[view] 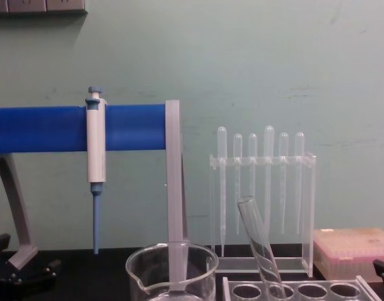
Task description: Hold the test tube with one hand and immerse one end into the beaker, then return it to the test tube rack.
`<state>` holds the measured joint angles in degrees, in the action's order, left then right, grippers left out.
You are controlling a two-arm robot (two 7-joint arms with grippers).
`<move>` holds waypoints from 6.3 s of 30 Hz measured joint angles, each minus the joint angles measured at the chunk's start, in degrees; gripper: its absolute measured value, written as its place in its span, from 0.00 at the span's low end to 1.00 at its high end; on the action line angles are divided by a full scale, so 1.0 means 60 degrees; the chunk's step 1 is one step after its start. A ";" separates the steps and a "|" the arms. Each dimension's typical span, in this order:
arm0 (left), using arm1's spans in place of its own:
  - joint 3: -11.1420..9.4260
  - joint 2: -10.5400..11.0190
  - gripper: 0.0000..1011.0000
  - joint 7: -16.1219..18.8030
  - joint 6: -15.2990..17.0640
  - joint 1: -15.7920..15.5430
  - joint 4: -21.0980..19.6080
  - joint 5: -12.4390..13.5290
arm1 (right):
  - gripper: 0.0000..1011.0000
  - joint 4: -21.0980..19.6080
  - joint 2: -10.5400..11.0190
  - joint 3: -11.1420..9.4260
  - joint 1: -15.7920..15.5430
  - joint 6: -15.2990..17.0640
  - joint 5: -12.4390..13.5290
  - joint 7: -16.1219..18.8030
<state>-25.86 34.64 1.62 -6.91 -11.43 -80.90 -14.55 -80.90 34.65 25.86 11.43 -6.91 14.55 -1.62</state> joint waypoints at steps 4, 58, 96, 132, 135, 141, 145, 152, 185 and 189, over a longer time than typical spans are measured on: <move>0.0000 0.0000 0.99 0.0000 0.0000 0.0001 0.0000 0.0000 | 0.99 0.0000 0.0000 0.0000 0.0000 0.0000 0.0000 0.0000; -0.0001 0.0000 0.99 0.0000 0.0000 0.0000 0.0000 0.0000 | 0.99 -0.2798 0.0320 0.0443 0.0667 0.2734 0.0869 0.4681; -0.0001 0.0000 0.99 -0.0001 0.0000 0.0000 0.0000 0.0000 | 0.30 -0.2264 -0.0660 0.0233 0.0873 0.2710 0.0232 0.5046; 0.0000 0.0000 0.99 0.0000 0.0000 0.0001 0.0000 0.0000 | 0.22 -0.4158 -0.0658 -0.1367 0.0167 0.3533 0.2862 0.3688; 0.0000 0.0000 0.99 0.0000 0.0000 0.0000 0.0000 0.0000 | 0.22 -0.4158 -0.0663 -0.1371 0.0166 0.3535 0.2862 0.3688; -0.0001 0.0000 0.99 0.0000 0.0000 0.0001 0.0000 0.0000 | 0.22 -0.4158 -0.0675 -0.1381 0.0164 0.3535 0.2860 0.3688; 0.0000 0.0001 0.99 0.0000 0.0000 0.0000 0.0000 0.0000 | 0.22 -0.4156 -0.0678 -0.1384 0.0161 0.3536 0.2858 0.3690; 0.0000 0.0000 0.99 0.0000 0.0000 0.0000 0.0000 0.0000 | 0.22 -0.4151 -0.0684 -0.1391 0.0157 0.3535 0.2855 0.3694; 0.0000 0.0000 0.99 0.0000 0.0000 0.0000 0.0000 0.0000 | 0.22 -0.4151 -0.0692 -0.1397 0.0153 0.3535 0.2845 0.3703; 0.0000 0.0000 0.99 0.0000 0.0000 0.0001 0.0000 0.0000 | 0.22 -0.4150 -0.0692 -0.1397 0.0153 0.3535 0.2845 0.3703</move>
<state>-25.86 34.65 1.62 -6.91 -11.43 -80.90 -14.55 -105.80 30.50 17.48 12.35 14.30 31.62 20.60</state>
